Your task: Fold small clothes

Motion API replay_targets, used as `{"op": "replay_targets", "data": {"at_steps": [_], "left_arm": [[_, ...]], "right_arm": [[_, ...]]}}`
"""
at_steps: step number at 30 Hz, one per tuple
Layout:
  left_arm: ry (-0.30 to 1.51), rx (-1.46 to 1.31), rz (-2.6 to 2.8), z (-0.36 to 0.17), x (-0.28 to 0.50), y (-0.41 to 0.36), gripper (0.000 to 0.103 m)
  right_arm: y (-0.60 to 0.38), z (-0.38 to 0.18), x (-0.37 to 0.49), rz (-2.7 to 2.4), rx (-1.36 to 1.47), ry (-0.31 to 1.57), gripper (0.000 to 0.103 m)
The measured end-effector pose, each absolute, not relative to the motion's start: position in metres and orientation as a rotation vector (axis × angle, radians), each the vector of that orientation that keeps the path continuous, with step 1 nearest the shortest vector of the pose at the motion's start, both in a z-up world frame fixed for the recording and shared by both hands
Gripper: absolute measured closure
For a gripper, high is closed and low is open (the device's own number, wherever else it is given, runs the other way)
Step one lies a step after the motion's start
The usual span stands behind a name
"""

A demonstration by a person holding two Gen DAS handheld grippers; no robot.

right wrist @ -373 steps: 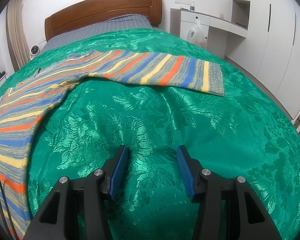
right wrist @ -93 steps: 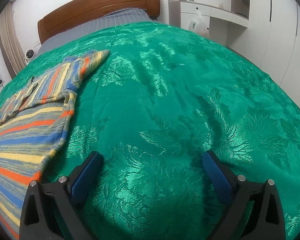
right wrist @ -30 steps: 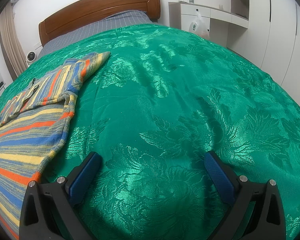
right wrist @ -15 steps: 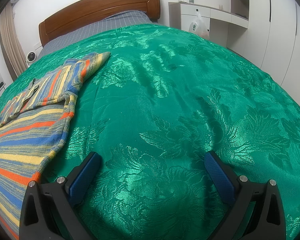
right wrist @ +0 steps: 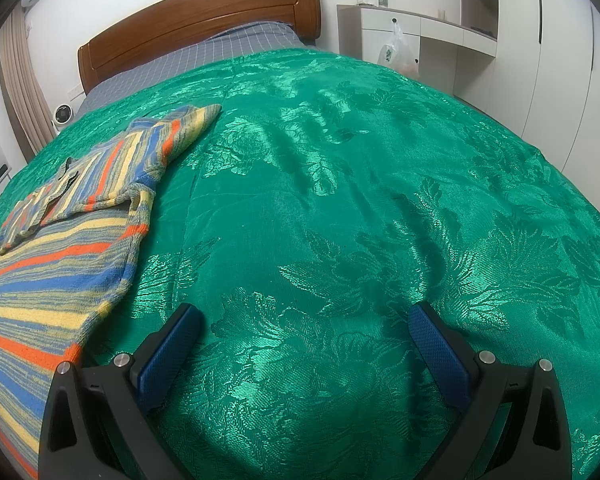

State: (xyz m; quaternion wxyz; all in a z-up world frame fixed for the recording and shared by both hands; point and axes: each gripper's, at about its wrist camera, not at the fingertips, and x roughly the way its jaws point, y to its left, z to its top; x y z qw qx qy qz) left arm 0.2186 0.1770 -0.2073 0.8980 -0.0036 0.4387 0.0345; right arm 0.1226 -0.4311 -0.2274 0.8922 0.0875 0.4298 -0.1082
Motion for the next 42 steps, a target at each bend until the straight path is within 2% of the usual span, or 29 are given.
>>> {"op": "replay_targets", "data": {"at_steps": [42], "left_arm": [[0.908,-0.007,0.071,-0.2072,0.2185,0.1768,0.0]], "right_arm": [[-0.4336,-0.2244,0.1136,-0.196,0.207,0.861,0.0]]}}
